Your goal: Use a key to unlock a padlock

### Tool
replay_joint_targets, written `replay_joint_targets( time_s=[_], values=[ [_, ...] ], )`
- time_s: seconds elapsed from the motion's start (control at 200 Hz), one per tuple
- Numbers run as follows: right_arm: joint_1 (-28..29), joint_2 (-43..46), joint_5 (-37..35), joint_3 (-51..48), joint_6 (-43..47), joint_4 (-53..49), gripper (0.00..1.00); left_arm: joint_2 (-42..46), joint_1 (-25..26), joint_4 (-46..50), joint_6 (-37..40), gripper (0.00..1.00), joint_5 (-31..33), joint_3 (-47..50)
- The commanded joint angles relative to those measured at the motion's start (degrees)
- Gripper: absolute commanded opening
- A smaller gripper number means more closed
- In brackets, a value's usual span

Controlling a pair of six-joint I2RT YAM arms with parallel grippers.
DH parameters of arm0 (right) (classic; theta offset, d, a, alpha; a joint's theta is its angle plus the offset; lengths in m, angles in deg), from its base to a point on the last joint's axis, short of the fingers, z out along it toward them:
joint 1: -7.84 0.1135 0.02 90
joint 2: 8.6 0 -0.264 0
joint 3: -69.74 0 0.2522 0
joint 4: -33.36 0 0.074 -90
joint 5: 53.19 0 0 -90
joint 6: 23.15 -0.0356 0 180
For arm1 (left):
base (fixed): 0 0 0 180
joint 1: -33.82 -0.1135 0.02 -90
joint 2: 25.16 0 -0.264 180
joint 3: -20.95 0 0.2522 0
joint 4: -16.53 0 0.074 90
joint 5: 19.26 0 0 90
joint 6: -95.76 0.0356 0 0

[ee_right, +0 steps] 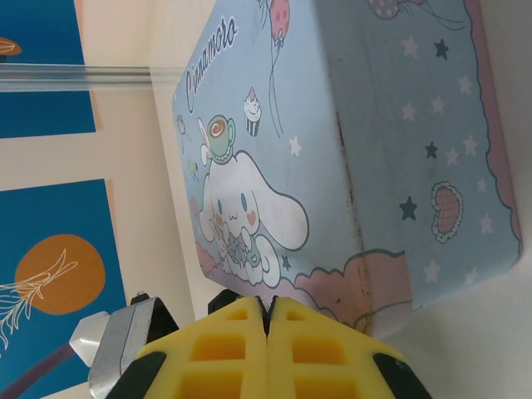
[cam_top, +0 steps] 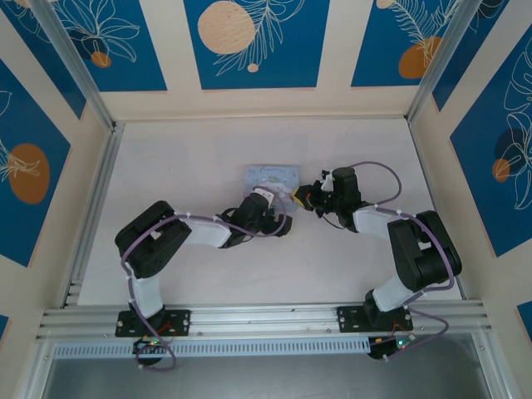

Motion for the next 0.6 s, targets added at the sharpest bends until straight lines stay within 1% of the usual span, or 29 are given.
replay_joint_targets(
  time_s=[0.0, 0.08, 0.295, 0.595],
  values=[
    [-0.3, -0.7, -0.4, 1.1, 0.3, 0.5, 0.00, -2.4, 0.6, -0.9, 3.1, 0.97, 3.7, -2.3],
    [-0.3, -0.8, -0.5, 1.0, 0.3, 0.5, 0.00, -3.3, 0.9, -1.3, 3.0, 0.97, 2.4, -3.5],
    [-0.3, -0.9, -0.7, 0.9, 0.4, 0.6, 0.00, -3.7, 1.0, -3.1, 0.6, 0.97, -4.0, -5.8],
    [-0.4, -1.1, -1.0, 0.7, 0.7, 0.5, 0.00, -4.3, -0.3, -9.8, -7.6, 0.97, -7.9, -4.2]
  ],
)
